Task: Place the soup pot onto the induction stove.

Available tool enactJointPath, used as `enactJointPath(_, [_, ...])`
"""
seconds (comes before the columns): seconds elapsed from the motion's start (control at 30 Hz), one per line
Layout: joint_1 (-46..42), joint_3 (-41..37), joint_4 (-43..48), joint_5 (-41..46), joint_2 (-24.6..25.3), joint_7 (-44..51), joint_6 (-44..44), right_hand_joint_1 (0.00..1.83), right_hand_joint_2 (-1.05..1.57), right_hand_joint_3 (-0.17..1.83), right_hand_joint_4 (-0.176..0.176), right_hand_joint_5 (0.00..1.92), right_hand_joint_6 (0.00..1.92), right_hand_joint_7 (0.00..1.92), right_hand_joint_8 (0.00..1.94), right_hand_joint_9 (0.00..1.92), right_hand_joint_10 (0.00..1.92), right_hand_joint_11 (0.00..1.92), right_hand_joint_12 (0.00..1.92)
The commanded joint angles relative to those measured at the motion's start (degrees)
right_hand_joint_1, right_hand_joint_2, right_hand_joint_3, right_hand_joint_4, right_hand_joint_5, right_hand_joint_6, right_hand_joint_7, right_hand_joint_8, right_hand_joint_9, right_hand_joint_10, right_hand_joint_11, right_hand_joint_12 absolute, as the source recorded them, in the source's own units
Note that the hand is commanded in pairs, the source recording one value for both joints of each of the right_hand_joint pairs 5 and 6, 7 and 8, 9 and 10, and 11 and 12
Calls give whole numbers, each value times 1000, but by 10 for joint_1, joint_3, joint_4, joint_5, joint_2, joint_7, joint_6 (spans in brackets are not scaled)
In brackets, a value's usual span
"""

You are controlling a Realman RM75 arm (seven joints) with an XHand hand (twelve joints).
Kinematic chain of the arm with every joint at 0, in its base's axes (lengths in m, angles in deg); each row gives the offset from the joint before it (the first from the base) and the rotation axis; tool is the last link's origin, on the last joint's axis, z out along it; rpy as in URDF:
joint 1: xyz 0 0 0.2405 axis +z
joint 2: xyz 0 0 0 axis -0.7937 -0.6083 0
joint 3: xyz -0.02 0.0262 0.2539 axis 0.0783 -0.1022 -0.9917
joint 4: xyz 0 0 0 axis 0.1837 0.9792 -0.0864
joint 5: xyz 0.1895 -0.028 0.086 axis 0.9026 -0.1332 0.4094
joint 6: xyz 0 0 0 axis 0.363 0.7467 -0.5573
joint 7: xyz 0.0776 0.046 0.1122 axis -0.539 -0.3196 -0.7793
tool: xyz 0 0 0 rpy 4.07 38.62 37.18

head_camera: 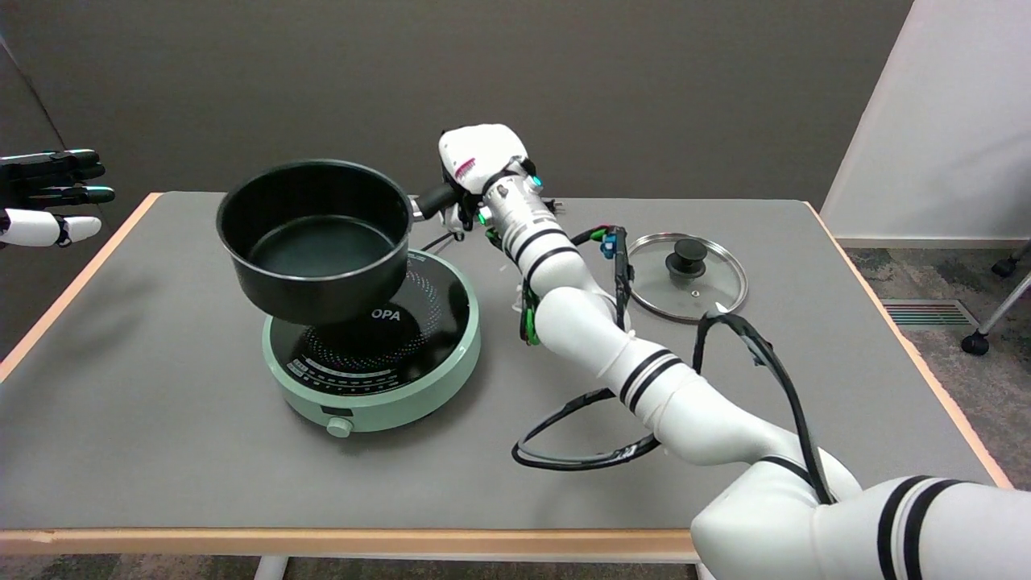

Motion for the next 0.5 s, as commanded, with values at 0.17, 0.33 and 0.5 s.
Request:
enactJointPath(0.17, [-67, -46, 31, -2, -5, 38, -27, 969, 1286, 615, -39, 1920, 1920, 1920, 1920, 1920, 1920, 1920, 1920])
enactJointPath(0.33, [-71, -47, 28, -2, -5, 38, -22, 974, 1283, 616, -38, 1920, 1920, 1920, 1920, 1920, 1920, 1920, 1920])
enactJointPath(0.5, [-71, -44, 24, -4, -5, 38, -14, 975, 1284, 616, -37, 1920, 1920, 1920, 1920, 1920, 1920, 1920, 1920])
